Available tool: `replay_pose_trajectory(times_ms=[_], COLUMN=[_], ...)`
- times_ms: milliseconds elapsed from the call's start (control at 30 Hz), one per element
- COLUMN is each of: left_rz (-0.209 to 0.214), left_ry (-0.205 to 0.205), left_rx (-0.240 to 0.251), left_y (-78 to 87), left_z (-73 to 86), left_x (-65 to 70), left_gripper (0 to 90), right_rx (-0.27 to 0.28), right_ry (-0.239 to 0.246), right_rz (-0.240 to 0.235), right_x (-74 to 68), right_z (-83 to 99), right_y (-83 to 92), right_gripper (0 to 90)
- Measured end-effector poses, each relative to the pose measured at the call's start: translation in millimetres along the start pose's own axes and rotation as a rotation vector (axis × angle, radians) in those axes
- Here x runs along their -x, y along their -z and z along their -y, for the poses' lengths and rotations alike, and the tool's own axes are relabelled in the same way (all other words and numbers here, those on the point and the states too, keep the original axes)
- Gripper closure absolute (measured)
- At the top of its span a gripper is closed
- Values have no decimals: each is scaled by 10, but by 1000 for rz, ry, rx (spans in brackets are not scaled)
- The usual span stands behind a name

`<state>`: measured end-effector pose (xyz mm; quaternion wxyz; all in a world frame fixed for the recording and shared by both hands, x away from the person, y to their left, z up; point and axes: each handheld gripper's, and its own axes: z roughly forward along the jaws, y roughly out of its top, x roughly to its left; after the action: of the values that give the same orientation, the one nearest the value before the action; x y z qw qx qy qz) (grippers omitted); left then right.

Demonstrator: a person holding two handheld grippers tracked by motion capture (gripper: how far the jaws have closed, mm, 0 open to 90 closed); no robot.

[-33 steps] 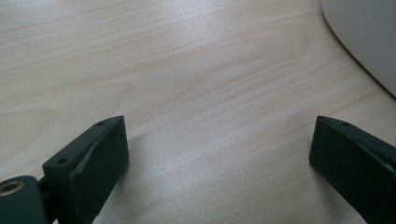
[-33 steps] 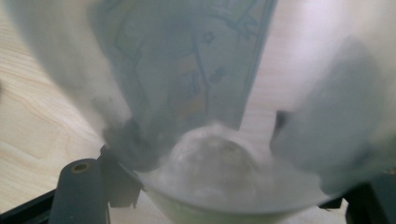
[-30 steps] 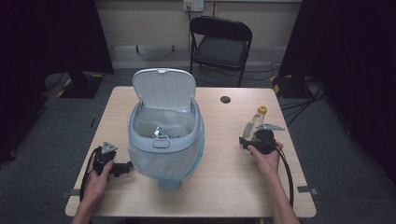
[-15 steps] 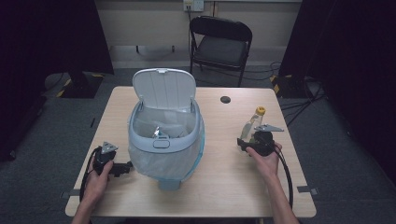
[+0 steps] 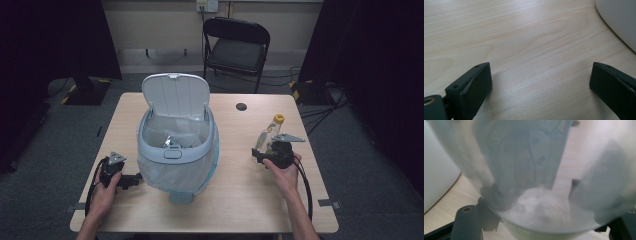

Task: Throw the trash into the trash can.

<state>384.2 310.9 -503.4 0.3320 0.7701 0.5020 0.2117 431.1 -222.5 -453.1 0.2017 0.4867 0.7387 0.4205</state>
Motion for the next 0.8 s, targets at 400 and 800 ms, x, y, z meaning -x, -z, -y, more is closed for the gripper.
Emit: replay_pose_trajectory(times_ms=[400, 800], left_rz=[1, 1], left_ry=[-8, -9], left_rx=[-3, -3], left_y=[-3, -3], left_z=[-5, -5], left_x=[-10, -10], left_gripper=[33, 33], right_rx=[38, 79], right_ry=[5, 29], right_rz=[-25, -46], right_x=[-60, -181], right_z=[-96, -195], right_y=[125, 235], right_gripper=[274, 274])
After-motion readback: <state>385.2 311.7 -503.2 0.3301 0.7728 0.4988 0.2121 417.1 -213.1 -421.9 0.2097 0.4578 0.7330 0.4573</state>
